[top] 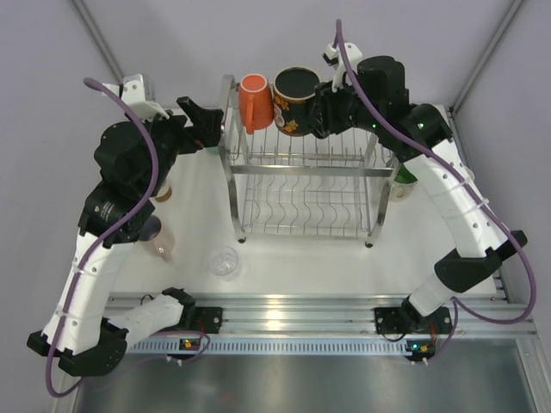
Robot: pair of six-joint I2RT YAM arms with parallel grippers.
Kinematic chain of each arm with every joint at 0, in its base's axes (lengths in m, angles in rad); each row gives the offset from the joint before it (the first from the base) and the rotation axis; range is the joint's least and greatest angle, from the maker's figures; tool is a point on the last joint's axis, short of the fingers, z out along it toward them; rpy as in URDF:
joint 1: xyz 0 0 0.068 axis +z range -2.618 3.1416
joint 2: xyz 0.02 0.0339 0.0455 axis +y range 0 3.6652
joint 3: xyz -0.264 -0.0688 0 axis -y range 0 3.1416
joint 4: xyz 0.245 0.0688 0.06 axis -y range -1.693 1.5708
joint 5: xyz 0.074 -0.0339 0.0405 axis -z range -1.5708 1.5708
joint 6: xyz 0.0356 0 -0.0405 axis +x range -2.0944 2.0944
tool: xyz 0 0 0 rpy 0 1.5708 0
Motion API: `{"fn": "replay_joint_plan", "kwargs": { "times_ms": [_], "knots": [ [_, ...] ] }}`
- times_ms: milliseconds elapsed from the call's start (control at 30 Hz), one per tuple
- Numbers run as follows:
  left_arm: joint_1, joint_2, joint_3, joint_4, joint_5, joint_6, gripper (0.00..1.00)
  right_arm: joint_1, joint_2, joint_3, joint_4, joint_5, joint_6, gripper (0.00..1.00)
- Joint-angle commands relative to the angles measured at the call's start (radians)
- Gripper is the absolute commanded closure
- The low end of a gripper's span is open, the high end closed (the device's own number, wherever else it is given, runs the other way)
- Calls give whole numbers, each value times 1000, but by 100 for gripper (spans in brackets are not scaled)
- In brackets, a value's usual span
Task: Load the cups into the dish rack
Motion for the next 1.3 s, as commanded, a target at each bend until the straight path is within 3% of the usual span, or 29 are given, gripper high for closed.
{"fn": "replay_joint_plan", "kwargs": {
  "times_ms": [0, 333, 433, 467, 600, 933, 1267],
  "knots": [
    [3, 6, 6, 19, -3, 17, 2, 4, -71, 52, 86, 15, -22, 61],
    [3, 11, 4, 18, -15, 18, 2, -13, -142, 17, 49, -3, -37, 61],
    [1, 0, -26, 19, -12, 5, 2, -22, -199, -44, 74, -2, -20, 71],
    [1, 1, -31, 21, -10, 6, 2, -25, -206, -51, 77, 3, -20, 81],
    [1, 1, -42, 21, -4, 2, 2, -29, -194, -31, 48, 107, -37, 99],
    [1, 3, -59, 21, 9, -6, 2, -36, -87, 6, 16, 199, -59, 100],
    [1, 4, -71, 26, 2, -5, 2, 19, -104, -41, 48, 117, -21, 100]
  ]
}}
